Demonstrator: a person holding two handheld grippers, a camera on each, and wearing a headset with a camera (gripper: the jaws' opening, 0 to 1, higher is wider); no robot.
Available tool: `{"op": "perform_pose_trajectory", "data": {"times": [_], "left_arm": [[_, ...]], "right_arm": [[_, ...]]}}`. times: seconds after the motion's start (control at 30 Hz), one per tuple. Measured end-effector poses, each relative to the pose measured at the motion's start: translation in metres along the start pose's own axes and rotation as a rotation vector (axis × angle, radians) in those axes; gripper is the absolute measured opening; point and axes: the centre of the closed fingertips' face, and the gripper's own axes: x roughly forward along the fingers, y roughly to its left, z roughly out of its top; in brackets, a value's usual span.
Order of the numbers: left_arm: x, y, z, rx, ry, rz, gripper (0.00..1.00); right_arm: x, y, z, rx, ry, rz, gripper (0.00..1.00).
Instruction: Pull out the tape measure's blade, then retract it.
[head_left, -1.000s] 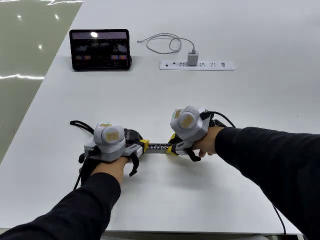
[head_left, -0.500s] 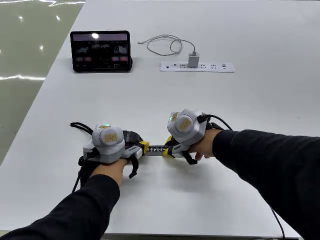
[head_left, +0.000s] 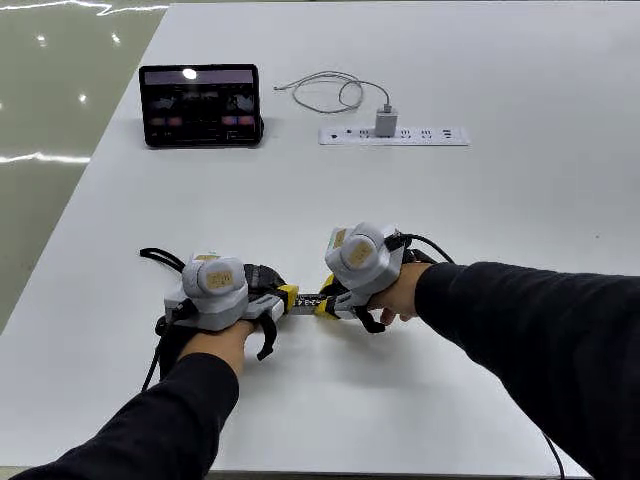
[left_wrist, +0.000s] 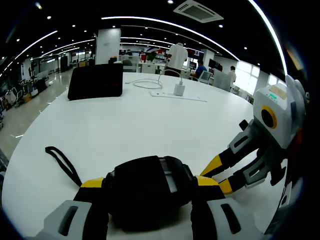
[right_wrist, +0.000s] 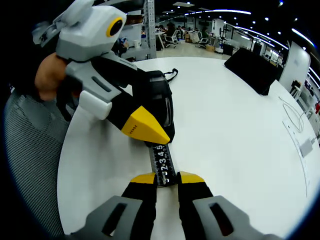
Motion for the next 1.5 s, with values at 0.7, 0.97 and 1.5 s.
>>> {"op": "perform_pose_trajectory", "data": {"times": [0.7,0.97,1.5], "left_arm": [[0.000,-0.001,0.000,-0.007,0.005,-0.009,0.63],[0.000,-0.001,0.000,-0.011,0.006,-0.005,0.63],[0.000,-0.001,-0.001,-0.019,0.009,-0.013,0.63]], "right_arm": [[0.014,0.003,0.016,-0.014,-0.038,0.007,0.12],[0.016,0.002,0.019,-0.005,-0.039,0.006,0.13],[0.018,0.004,0.023,-0.036,-0.069,0.003,0.11]]}}
